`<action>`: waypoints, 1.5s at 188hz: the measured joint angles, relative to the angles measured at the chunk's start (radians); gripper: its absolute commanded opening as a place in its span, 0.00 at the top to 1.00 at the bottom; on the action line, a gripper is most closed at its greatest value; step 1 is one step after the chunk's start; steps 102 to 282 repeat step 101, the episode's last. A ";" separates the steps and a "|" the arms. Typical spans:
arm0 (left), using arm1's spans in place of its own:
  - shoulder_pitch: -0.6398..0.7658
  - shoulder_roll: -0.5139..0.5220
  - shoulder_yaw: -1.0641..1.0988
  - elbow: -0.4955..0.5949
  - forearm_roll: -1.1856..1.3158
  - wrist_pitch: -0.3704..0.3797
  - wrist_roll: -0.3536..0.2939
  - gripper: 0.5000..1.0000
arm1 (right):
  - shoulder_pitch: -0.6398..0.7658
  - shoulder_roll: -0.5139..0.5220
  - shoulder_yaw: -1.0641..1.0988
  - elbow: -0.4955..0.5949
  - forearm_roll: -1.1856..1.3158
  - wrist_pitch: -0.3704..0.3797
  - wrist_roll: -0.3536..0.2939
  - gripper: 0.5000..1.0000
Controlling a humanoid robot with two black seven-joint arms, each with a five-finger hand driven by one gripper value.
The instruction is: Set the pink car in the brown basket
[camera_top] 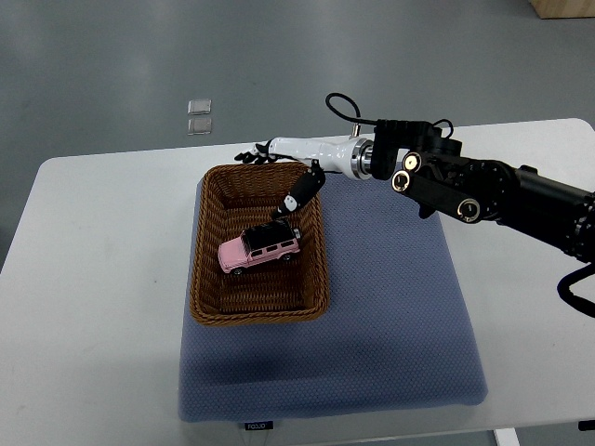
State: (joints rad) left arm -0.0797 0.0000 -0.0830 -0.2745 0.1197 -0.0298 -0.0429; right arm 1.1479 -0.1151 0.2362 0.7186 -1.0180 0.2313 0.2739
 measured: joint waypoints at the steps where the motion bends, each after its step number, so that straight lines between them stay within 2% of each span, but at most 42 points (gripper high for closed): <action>1: 0.000 0.000 0.000 0.000 0.000 0.000 0.000 0.00 | -0.002 -0.002 0.007 0.000 0.005 0.000 0.000 0.18; 27: 0.000 0.000 -0.001 0.000 0.000 0.000 0.000 0.00 | -0.126 -0.037 0.250 0.000 0.214 0.000 0.020 0.17; 58: 0.000 0.000 -0.001 0.000 0.000 -0.001 0.000 0.00 | -0.324 -0.026 0.554 0.000 0.508 0.024 0.040 0.17; 87: 0.000 0.000 0.001 0.000 0.000 -0.001 0.000 0.00 | -0.451 -0.010 0.704 0.000 0.749 0.031 0.044 0.18; 282: 0.000 0.000 0.001 0.001 0.000 -0.001 0.000 0.00 | -0.475 0.001 0.720 -0.004 0.800 0.031 0.050 0.17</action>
